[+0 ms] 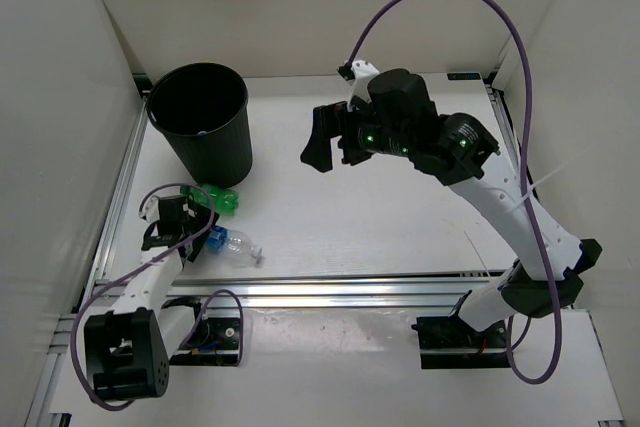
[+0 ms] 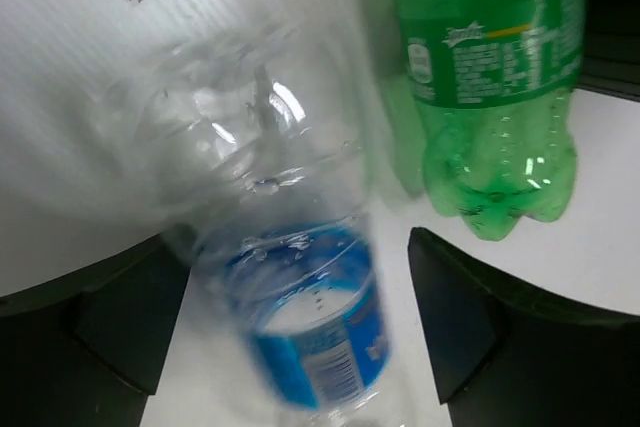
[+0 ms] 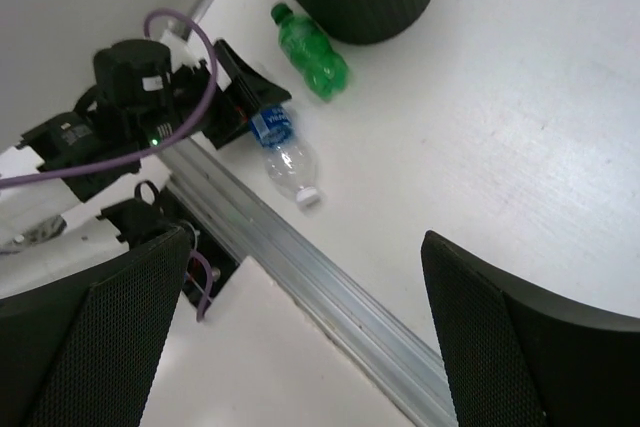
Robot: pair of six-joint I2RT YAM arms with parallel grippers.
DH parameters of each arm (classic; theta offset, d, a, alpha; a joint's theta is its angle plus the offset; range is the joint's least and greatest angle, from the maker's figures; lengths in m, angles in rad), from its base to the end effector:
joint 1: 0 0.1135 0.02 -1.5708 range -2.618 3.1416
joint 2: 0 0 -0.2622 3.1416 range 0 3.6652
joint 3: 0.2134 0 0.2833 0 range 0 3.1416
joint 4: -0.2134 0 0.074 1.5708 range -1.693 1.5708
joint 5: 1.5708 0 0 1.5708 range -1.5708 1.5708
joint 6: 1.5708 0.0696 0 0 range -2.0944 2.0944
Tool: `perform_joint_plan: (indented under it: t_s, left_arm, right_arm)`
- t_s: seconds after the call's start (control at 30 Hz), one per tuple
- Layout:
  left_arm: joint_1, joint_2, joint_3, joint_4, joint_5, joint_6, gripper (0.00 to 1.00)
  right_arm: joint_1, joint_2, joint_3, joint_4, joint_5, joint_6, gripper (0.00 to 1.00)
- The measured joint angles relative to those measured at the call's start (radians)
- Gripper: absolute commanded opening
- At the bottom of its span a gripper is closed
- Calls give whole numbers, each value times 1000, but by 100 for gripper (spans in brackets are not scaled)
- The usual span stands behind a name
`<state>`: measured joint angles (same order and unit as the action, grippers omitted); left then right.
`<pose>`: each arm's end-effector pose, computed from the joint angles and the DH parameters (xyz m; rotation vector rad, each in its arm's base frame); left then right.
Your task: Put the plastic bottles in the bin
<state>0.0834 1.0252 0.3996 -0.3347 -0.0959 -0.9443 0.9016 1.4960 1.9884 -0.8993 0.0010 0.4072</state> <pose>0.2243 0.0254 0.1067 -1.2815 2.1924 -0.2231 0.2159 0.2728 0.5019 -0.5079 2.0153 0.8315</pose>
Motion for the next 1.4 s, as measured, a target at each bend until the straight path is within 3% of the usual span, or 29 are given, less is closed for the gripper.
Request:
perform_joint_plan:
  t_s: [0.03, 0.17, 0.23, 0.43, 0.5, 0.63, 0.8, 0.97, 1.2, 1.23, 1.3, 1.33, 1.4]
  left_arm:
    - [4, -29, -14, 14, 10, 5, 93]
    - [28, -140, -108, 46, 77, 18, 48]
    - [36, -208, -137, 31, 121, 23, 37]
    - [39, -465, -79, -246, 131, -23, 37]
    - [39, -515, 29, -346, 94, -39, 37]
    - [39, -494, 389, -480, 15, -12, 37]
    - [39, -304, 888, -476, -107, 124, 41]
    - [39, -44, 1187, -406, -243, 248, 41]
    - [29, 482, 1585, -357, -430, 389, 44]
    - [21, 549, 1624, -359, -449, 409, 54]
    - [10, 637, 1663, -360, -472, 447, 89]
    - [-1, 668, 1666, -364, -475, 458, 100]
    - [-20, 689, 1655, -373, -481, 475, 100]
  right_arm:
    - [6, -2, -9, -8, 0, -2, 100]
    - [27, -2, -32, -33, 0, -18, 100]
    - [36, -2, -35, -39, 0, -24, 100]
    - [43, 16, -34, -39, -4, -47, 100]
    - [43, 27, -34, -37, -4, -50, 100]
    - [43, 39, -44, -27, -3, -52, 100]
    - [43, 24, -138, 19, 3, -53, 100]
    - [42, 18, -205, 27, 4, -55, 100]
    - [24, -9, -222, 60, 3, -68, 100]
    - [17, -21, -237, 66, 3, -68, 100]
    - [8, -46, -265, 68, 4, -68, 100]
    - [3, -56, -274, 68, 3, -68, 100]
    - [-6, -73, -294, 72, 4, -69, 100]
